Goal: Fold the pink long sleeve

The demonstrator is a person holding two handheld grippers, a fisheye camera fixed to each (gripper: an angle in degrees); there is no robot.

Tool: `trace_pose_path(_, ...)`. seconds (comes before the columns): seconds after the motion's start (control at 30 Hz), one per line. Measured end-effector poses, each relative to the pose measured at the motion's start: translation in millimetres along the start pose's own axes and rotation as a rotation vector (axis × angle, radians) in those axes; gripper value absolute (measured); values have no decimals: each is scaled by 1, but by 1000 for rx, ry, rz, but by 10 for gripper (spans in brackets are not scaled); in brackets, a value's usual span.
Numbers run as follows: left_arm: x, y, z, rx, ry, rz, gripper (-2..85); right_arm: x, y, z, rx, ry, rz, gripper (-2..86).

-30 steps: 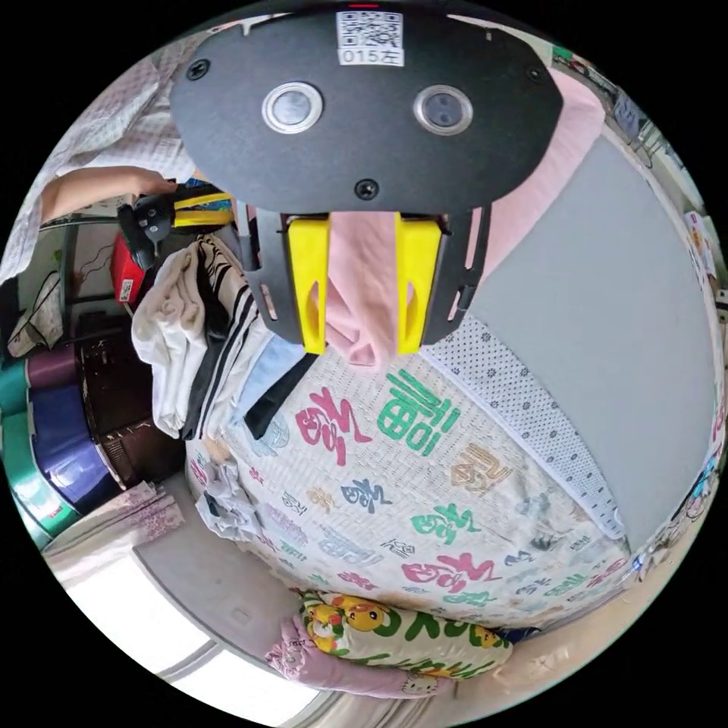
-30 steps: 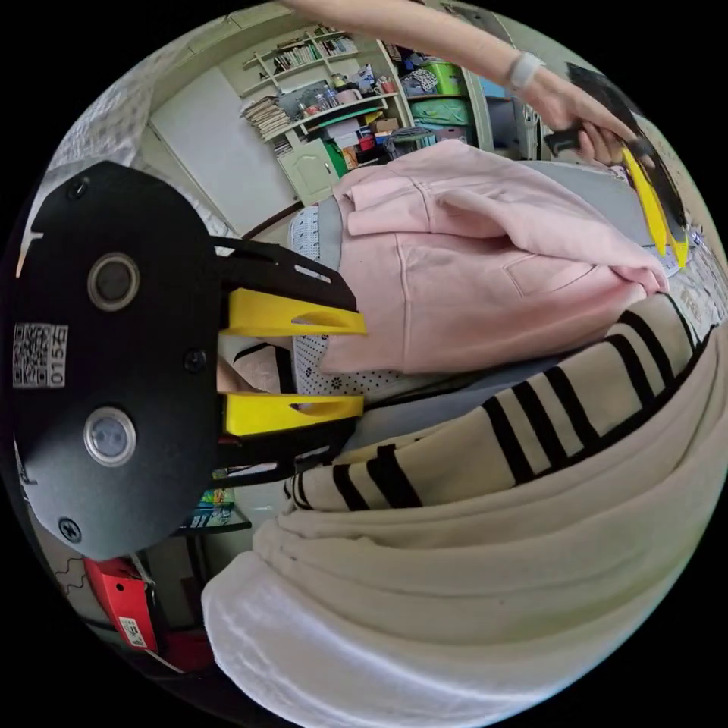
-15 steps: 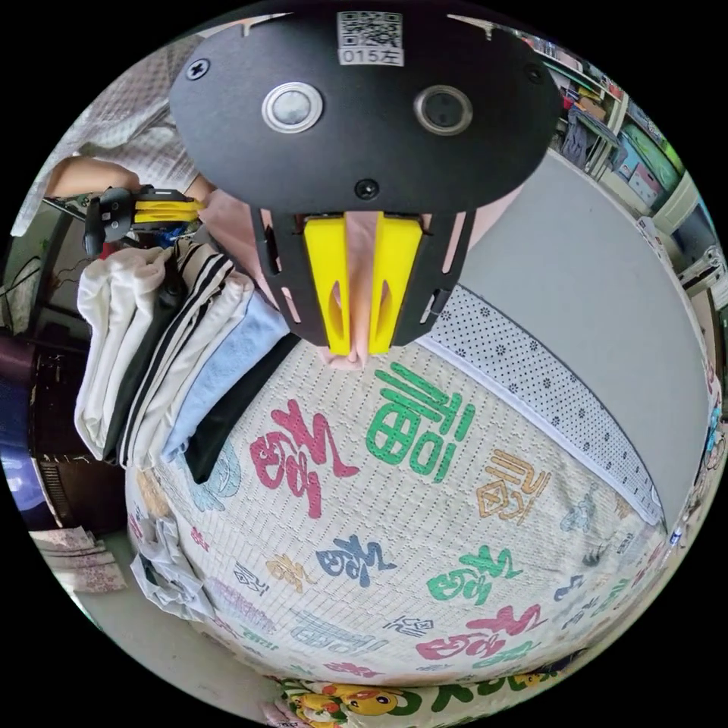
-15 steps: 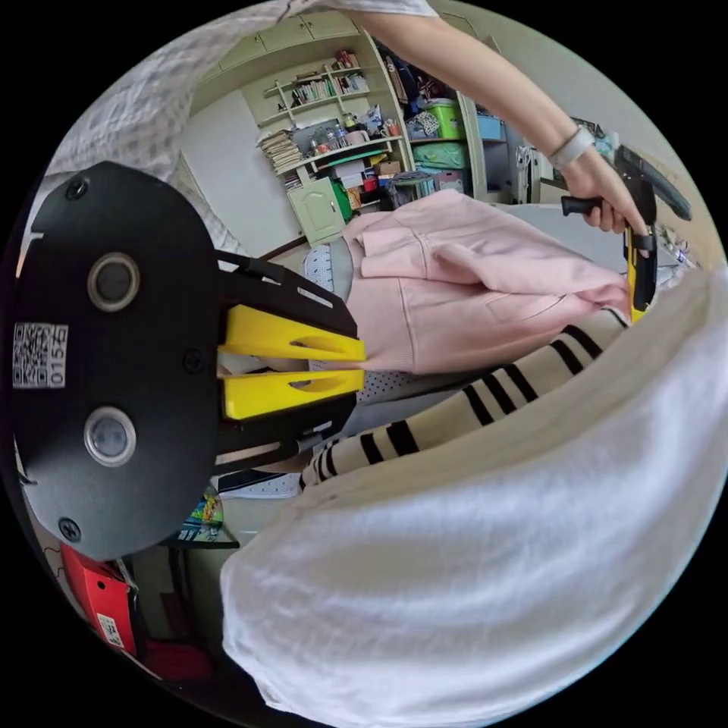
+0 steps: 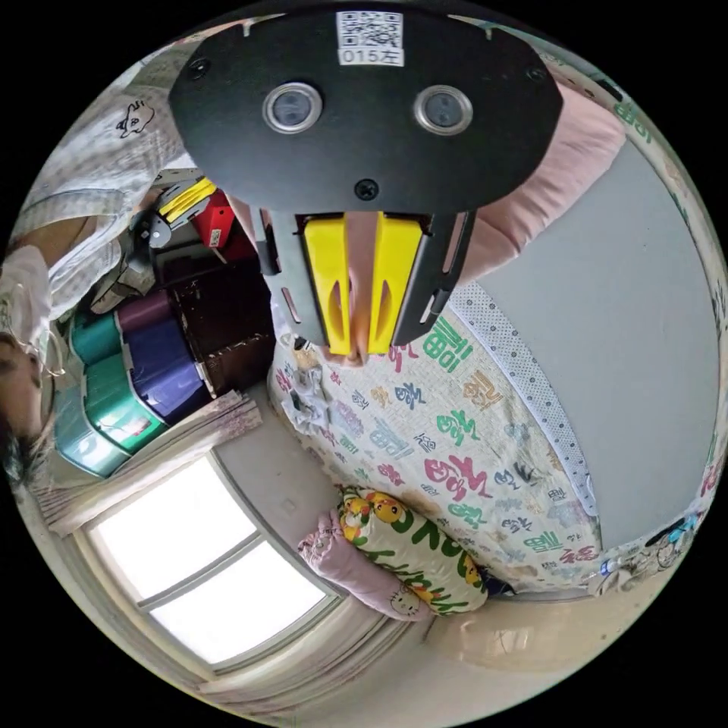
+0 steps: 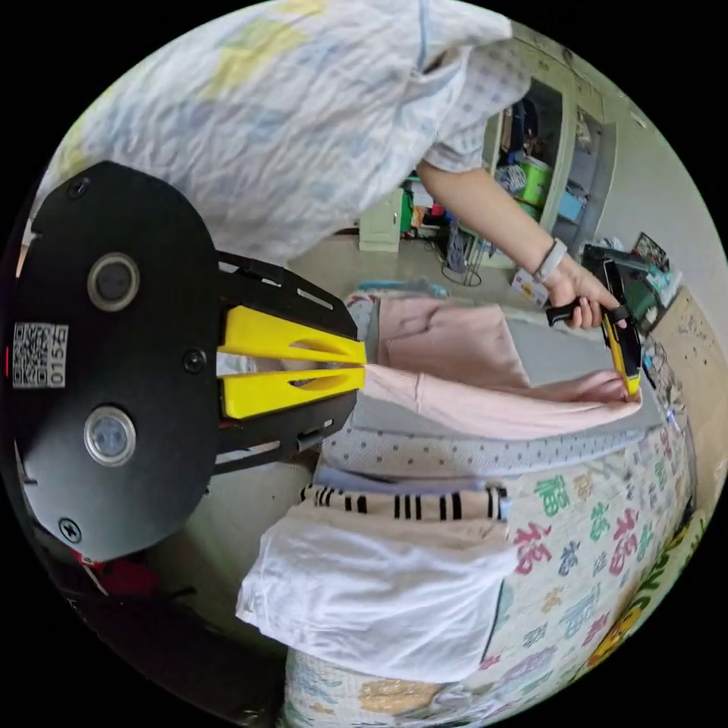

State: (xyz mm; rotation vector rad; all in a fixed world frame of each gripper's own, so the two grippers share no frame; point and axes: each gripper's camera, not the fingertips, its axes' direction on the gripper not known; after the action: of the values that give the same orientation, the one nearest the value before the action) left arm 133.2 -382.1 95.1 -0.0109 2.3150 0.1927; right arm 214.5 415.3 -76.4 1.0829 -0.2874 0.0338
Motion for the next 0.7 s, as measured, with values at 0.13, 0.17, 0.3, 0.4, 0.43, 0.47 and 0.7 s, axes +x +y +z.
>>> trace_pose_path(0.13, -67, 101, -125, 158, 14, -106, 16, -80, -29, 34, -45, -126, -202, 0)
trace_pose_path(0.17, -93, 136, -156, 189, -7, -146, 16, -100, -40, 53, -56, -177, -244, 0)
trace_pose_path(0.3, -190, 245, -229, 239, -98, -330, 9, -166, -83, 132, -128, -293, -362, 0)
trace_pose_path(0.4, -268, 328, -253, 196, -232, -487, 7, -217, -114, 203, -217, -315, -446, -1)
trace_pose_path(0.43, -296, 363, -256, 167, -277, -596, 7, -230, -124, 230, -273, -306, -451, -1)
trace_pose_path(0.47, -316, 398, -259, 175, -288, -695, 6, -237, -134, 252, -333, -284, -430, -1)
trace_pose_path(0.7, -363, 564, -273, 431, -138, -925, 41, -267, -151, 274, -418, -194, -361, -1)
